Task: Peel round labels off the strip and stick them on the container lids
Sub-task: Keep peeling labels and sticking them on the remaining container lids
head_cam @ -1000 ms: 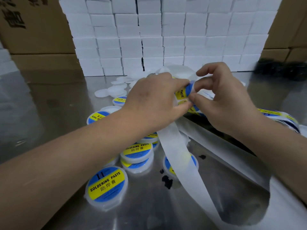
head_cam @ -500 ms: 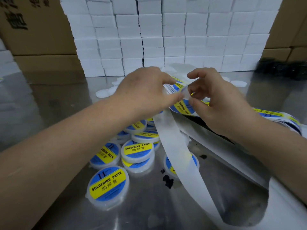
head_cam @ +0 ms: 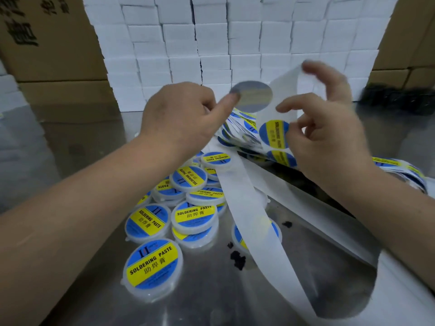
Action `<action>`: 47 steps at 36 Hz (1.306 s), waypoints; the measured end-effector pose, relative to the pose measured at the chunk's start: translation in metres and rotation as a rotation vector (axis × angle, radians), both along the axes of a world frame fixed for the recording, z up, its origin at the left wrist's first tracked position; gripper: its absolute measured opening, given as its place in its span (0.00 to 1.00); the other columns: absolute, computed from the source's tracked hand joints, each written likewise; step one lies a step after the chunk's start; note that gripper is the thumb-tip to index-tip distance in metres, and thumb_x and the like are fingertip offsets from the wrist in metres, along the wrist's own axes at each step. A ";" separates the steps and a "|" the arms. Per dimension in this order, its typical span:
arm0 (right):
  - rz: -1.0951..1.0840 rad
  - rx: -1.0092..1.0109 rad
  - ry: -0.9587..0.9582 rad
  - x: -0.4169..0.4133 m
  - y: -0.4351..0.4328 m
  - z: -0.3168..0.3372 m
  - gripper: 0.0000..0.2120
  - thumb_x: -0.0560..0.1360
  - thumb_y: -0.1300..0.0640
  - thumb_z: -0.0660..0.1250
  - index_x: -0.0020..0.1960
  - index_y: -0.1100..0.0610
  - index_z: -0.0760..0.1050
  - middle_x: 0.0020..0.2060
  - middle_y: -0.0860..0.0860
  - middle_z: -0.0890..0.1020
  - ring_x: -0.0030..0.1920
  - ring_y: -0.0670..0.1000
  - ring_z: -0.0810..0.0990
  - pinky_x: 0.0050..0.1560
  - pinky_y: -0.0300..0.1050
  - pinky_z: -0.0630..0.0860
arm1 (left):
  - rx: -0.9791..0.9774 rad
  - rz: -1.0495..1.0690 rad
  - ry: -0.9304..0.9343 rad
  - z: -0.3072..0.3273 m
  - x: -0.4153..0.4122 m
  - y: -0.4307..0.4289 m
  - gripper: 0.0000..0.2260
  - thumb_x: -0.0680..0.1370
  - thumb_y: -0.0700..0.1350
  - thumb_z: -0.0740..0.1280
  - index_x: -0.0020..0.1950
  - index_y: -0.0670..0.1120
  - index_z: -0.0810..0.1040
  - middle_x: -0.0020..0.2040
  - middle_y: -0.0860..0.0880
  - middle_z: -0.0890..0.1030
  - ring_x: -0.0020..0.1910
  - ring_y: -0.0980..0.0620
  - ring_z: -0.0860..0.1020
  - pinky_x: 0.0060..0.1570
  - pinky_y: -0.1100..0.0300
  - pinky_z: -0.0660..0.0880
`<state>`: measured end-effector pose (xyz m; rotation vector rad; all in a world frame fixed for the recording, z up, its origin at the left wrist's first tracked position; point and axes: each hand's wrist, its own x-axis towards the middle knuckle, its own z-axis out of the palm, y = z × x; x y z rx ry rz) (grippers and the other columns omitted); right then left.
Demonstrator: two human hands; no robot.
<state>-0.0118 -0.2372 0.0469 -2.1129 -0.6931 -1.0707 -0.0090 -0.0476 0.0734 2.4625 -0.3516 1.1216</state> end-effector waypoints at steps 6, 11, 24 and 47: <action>-0.087 -0.072 -0.142 0.001 -0.006 0.004 0.17 0.68 0.70 0.60 0.49 0.54 0.79 0.66 0.41 0.63 0.38 0.45 0.75 0.36 0.49 0.74 | 0.014 -0.035 0.021 -0.006 0.001 -0.004 0.24 0.78 0.57 0.58 0.24 0.49 0.60 0.24 0.52 0.63 0.28 0.54 0.65 0.28 0.59 0.56; -0.069 -0.217 -0.214 0.003 -0.003 -0.001 0.16 0.66 0.74 0.62 0.43 0.59 0.82 0.42 0.54 0.84 0.37 0.58 0.79 0.35 0.43 0.71 | 0.023 -0.032 0.039 -0.005 0.001 -0.003 0.23 0.75 0.60 0.53 0.24 0.49 0.59 0.24 0.51 0.63 0.27 0.55 0.64 0.28 0.59 0.56; 0.184 0.247 0.472 -0.002 0.000 0.002 0.21 0.70 0.47 0.52 0.35 0.56 0.80 0.34 0.51 0.82 0.33 0.42 0.74 0.38 0.33 0.69 | 0.135 -0.033 -0.064 -0.008 0.001 -0.003 0.20 0.71 0.65 0.61 0.31 0.49 0.68 0.32 0.57 0.61 0.35 0.52 0.65 0.29 0.64 0.55; 0.167 0.403 0.570 0.004 0.004 0.001 0.12 0.72 0.56 0.66 0.33 0.61 0.75 0.34 0.62 0.78 0.34 0.46 0.73 0.40 0.45 0.73 | 0.121 -0.039 -0.121 -0.011 0.005 -0.002 0.19 0.67 0.59 0.72 0.36 0.44 0.74 0.41 0.48 0.66 0.41 0.51 0.66 0.37 0.61 0.58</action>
